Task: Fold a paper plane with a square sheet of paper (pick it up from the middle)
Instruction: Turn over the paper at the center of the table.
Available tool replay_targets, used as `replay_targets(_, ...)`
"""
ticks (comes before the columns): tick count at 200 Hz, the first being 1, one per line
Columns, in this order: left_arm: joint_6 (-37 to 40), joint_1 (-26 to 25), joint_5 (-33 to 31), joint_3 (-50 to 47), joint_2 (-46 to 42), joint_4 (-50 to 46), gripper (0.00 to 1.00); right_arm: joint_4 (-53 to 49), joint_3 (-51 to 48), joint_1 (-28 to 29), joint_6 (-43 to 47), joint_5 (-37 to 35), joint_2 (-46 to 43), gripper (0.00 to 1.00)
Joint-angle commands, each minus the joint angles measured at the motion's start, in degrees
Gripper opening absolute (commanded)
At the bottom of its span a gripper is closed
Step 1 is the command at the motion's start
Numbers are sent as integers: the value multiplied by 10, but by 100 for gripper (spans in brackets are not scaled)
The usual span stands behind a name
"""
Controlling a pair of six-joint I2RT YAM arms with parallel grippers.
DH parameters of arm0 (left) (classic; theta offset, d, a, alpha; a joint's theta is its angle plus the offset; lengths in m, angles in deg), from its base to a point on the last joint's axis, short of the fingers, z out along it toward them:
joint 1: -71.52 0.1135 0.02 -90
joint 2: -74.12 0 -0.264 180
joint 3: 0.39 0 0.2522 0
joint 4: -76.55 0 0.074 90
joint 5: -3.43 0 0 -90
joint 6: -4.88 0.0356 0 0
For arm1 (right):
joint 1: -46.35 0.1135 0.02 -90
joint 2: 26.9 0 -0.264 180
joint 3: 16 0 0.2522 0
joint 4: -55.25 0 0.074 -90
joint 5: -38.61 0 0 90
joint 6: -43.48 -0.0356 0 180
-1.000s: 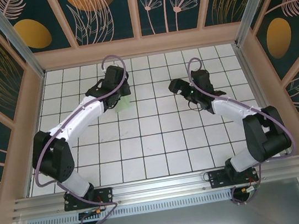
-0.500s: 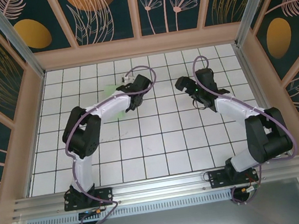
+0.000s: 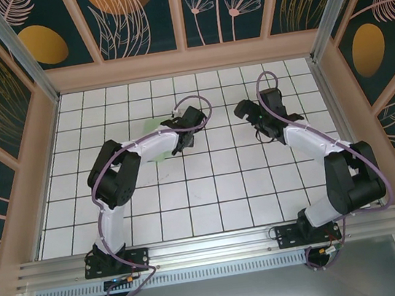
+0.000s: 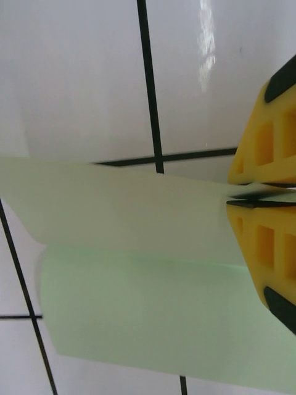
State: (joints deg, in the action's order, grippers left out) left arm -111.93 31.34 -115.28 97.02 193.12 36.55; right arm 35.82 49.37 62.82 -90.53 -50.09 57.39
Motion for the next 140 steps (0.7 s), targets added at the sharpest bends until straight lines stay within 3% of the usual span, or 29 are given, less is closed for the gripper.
replay_targets(1, -16, 0, 53, 0, 12, 22, 20, -24, 21, -4, -6, -6, 8, 99)
replay_targets(88, -16, 1, 147, 67, 26, 6, 36, -53, 55, -9, 26, -9, 15, 98)
replay_targets(140, -12, 10, 300, 72, -84, 53, 57, -30, 91, -11, 50, 26, 44, 97)
